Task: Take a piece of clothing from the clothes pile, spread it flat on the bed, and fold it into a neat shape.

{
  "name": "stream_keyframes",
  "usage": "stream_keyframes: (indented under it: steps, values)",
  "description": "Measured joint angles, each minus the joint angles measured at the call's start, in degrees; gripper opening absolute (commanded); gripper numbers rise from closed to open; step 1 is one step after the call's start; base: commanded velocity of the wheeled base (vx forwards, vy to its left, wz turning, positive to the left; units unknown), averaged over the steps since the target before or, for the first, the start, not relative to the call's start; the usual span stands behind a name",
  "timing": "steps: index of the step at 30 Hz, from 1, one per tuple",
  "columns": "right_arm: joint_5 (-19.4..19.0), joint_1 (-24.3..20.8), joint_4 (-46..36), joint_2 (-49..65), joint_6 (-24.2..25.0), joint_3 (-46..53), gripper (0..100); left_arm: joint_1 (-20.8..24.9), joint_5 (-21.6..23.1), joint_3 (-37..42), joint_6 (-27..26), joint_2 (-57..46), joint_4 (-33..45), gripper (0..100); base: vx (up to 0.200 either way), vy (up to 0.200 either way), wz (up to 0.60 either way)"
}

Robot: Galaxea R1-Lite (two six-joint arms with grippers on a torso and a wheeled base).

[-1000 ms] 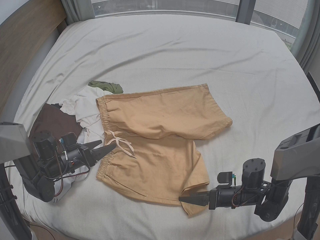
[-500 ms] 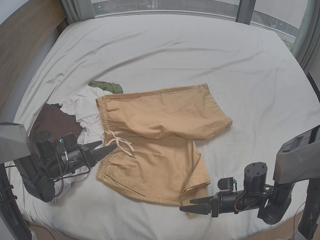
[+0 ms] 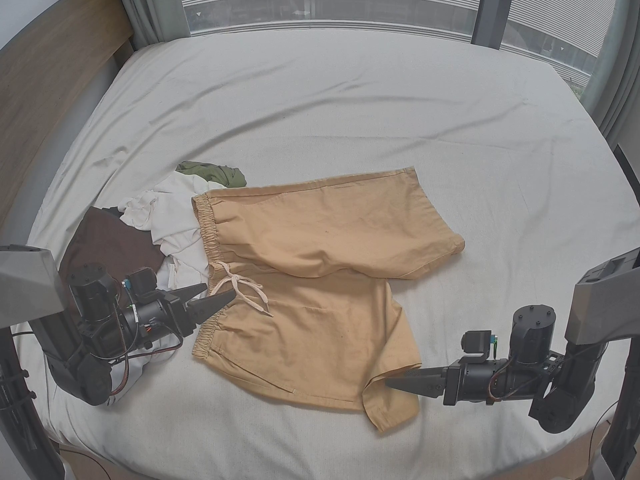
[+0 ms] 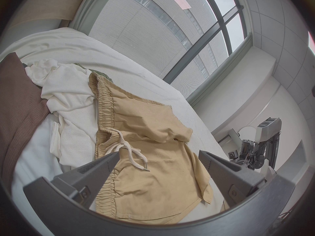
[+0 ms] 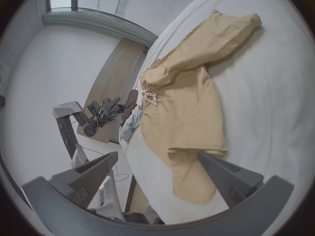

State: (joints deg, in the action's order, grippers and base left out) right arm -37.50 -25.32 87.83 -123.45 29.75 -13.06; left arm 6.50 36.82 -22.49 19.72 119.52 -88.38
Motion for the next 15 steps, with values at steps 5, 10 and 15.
stream_keyframes:
  steps: [5,10,15]
  values:
    - [0.0,2.43,-0.02,0.0,-6.77,0.94,100,0.02,0.0,0.0,-0.02,0.11,0.0,100,0.0,0.0,0.0]
    - [0.0,5.49,-0.05,-0.78,-14.64,1.9,100,0.22,-0.01,-0.07,-0.07,0.35,0.0,100,0.0,0.0,0.0]
    - [0.0,8.27,0.0,-2.29,-20.71,2.45,100,0.37,0.0,-0.09,-0.11,0.6,0.0,100,0.0,0.0,0.0]
